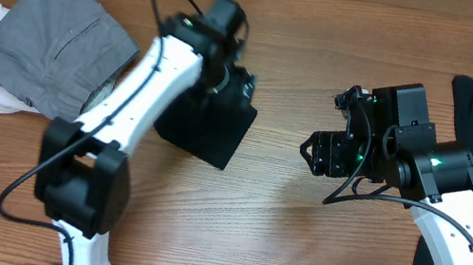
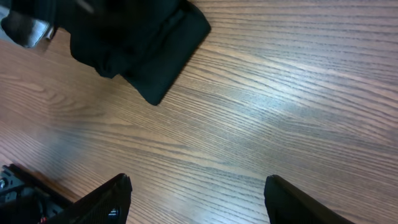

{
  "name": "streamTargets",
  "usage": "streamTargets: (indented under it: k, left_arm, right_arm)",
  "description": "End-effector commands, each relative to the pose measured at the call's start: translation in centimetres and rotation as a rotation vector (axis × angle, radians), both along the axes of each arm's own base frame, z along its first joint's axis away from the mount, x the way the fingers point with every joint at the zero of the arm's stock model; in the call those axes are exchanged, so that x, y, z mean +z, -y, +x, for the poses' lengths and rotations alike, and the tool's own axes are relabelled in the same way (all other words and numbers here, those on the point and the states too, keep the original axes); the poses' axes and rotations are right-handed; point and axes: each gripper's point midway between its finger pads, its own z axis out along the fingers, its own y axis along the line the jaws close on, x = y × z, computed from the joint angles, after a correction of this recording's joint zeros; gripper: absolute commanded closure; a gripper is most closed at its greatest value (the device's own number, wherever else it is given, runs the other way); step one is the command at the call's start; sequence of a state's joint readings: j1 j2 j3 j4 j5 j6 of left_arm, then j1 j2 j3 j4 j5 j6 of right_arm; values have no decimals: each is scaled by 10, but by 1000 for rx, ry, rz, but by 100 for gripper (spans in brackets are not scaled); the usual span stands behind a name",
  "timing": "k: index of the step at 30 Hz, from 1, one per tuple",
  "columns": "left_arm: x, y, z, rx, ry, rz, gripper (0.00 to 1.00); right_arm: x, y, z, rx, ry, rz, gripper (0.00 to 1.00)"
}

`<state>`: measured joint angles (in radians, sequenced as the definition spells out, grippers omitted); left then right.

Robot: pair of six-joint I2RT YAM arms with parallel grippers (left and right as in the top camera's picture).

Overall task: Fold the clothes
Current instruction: 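Fold the left end over toward the right with the left gripper, then move both grippers onto the folded bundle to press it flat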

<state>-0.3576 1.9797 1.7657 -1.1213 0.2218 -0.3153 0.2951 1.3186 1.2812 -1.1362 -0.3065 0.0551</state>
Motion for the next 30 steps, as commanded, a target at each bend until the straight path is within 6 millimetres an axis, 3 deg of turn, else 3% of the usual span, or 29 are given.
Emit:
streamTargets:
  k: [1,3,4,6,7,14,18,21,23,26,30]
  left_arm:
    - [83,-38,20,80,186,-27,9]
    - [96,-59,24,101,221,-19,16]
    - [96,-68,26,110,226,-14,30]
    - [89,-81,29,135,209,-5,84]
    - [81,-85,30,142,190,1,96]
    - [-2,-82,24,86,-20,28,96]
    - [-37,-64,17,37,-141,-49,96]
    - [-48,-46,7,-16,-204,-123,96]
    - [-52,-52,5,-7,-212,-82,96]
    - [-49,-63,3,13,-213,-37,96]
    - [-49,-66,-3,9,-241,-35,96]
  right_arm:
    - [4,0,4,-1,22,3,27]
    - [5,0,5,-1,25,5,27]
    - [4,-1,6,-1,28,6,27]
    - [5,-1,8,-1,34,8,27]
    - [5,-1,8,-1,37,9,27]
    - [5,-3,10,-16,36,26,27]
    - [8,-12,24,-32,62,78,26]
    - [3,-19,45,-112,63,132,22]
    - [-4,-31,60,-130,46,193,28]
    - [-21,-61,81,-96,-17,327,36]
    - [-48,-104,103,-42,-88,468,37]
